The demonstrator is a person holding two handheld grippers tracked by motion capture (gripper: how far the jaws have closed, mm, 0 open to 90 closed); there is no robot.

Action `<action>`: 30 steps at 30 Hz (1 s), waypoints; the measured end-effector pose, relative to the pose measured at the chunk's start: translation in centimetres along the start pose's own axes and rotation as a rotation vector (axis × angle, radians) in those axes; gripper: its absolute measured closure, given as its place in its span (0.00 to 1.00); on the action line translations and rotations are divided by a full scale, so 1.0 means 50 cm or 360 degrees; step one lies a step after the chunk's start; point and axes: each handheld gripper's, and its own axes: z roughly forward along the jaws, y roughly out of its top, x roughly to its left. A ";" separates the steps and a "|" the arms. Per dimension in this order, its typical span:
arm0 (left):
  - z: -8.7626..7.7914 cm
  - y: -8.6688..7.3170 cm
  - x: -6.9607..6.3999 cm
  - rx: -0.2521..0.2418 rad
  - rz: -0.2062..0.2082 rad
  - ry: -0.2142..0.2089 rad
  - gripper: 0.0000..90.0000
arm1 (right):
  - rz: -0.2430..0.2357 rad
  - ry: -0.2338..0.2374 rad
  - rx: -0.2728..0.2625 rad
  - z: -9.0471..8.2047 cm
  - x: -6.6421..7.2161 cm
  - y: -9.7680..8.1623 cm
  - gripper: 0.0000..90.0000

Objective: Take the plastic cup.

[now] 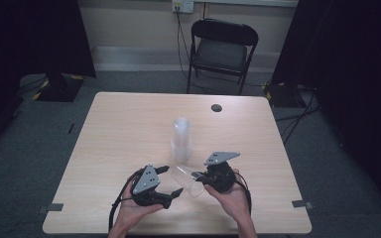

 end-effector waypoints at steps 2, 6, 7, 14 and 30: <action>0.001 0.000 -0.004 -0.0012 0.0048 -0.0005 0.17 | 0.0004 0.0005 0.0024 0.001 -0.001 0.002 1.00; 0.008 -0.001 -0.009 -0.0004 0.0150 -0.0018 0.17 | 0.0003 0.0024 0.0075 0.004 -0.003 0.006 1.00; 0.010 -0.001 -0.009 0.0003 0.0152 -0.0023 0.17 | 0.0007 0.0030 0.0099 0.006 -0.004 0.007 1.00; 0.032 -0.008 -0.002 -0.0017 0.0265 -0.0043 0.17 | 0.0040 0.0042 0.0196 0.020 -0.023 0.009 1.00; 0.067 -0.008 -0.030 0.0040 0.0447 -0.0008 0.17 | 0.0120 0.0071 0.0310 0.040 -0.028 0.025 1.00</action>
